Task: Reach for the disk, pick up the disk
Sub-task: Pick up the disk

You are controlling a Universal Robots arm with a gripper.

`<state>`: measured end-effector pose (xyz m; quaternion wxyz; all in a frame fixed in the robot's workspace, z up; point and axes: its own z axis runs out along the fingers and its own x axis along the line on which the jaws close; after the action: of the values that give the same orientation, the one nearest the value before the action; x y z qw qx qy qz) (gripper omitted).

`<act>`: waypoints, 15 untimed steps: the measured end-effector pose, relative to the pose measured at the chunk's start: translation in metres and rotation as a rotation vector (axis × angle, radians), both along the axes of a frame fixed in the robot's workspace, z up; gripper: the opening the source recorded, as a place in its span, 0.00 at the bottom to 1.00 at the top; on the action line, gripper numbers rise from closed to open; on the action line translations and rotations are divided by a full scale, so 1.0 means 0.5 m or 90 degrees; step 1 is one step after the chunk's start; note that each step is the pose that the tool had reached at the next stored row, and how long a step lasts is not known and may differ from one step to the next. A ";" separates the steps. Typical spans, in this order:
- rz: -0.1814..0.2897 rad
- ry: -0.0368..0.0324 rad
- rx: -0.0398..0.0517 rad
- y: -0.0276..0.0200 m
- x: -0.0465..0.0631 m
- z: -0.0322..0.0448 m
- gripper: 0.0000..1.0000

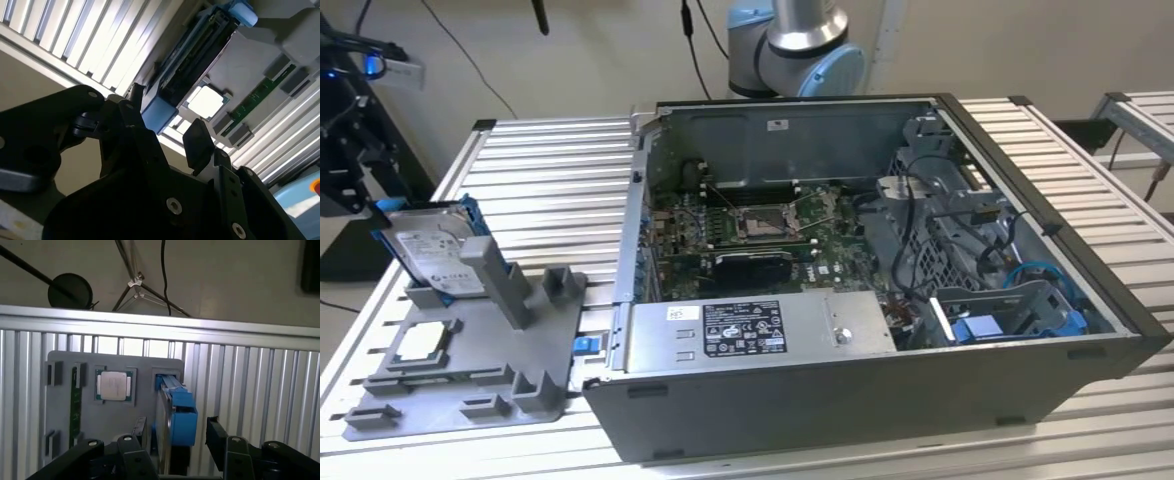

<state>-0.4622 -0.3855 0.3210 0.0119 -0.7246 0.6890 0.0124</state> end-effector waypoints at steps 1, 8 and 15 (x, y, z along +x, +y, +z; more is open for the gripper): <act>0.000 0.0000 0.0000 0.0000 0.000 -0.002 1.00; 0.000 0.0000 0.0000 0.0000 0.000 -0.016 1.00; 0.000 0.0001 0.0002 0.0000 0.000 -0.023 1.00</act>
<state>-0.4621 -0.3856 0.3097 0.0119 -0.7249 0.6887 0.0126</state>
